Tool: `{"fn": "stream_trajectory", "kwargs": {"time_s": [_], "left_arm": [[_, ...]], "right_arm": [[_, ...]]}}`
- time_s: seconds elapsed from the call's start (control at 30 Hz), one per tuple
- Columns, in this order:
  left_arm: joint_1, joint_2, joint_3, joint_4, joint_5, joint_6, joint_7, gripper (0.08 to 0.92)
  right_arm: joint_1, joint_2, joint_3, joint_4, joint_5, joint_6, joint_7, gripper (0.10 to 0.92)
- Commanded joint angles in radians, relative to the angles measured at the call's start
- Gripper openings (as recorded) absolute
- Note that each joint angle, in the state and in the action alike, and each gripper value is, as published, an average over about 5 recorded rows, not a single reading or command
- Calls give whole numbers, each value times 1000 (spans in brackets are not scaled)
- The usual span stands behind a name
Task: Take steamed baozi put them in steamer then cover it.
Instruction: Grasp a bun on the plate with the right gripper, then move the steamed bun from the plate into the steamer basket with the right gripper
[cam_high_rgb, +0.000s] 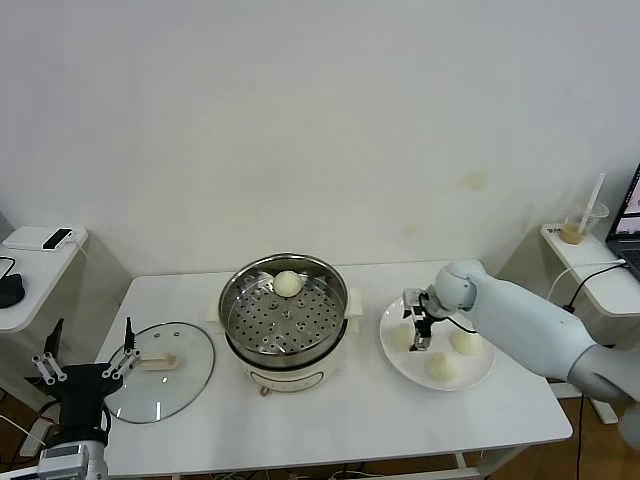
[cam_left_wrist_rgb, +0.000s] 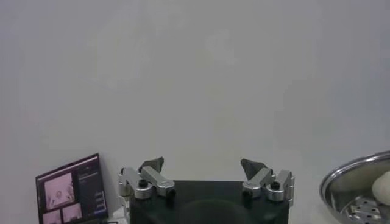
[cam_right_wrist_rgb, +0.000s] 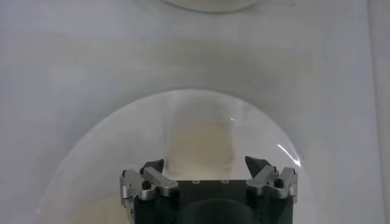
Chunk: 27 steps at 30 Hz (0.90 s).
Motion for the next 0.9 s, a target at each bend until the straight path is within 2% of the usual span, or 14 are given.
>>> {"fn": "stream_trajectory", "kwargs": {"time_s": [0.03, 0.2, 0.33, 0.6, 0.9], "left_arm": [[2, 3, -7, -1, -2, 1, 0, 823], [3, 3, -9, -2, -3, 1, 0, 823], [2, 5, -10, -3, -4, 2, 0, 823], [1, 9, -13, -5, -11, 4, 0, 823], [3, 18, -21, -10, -25, 4, 2, 823]], "right_arm": [[-6, 31, 5, -41, -11, -3, -5, 748], [-3, 19, 0, -17, 2, -14, -24, 624], [26, -6, -9, 18, 20, -27, -47, 576], [201, -79, -72, 119, 107, -50, -82, 573], [568, -98, -259, 226, 280, -84, -81, 583]]}}
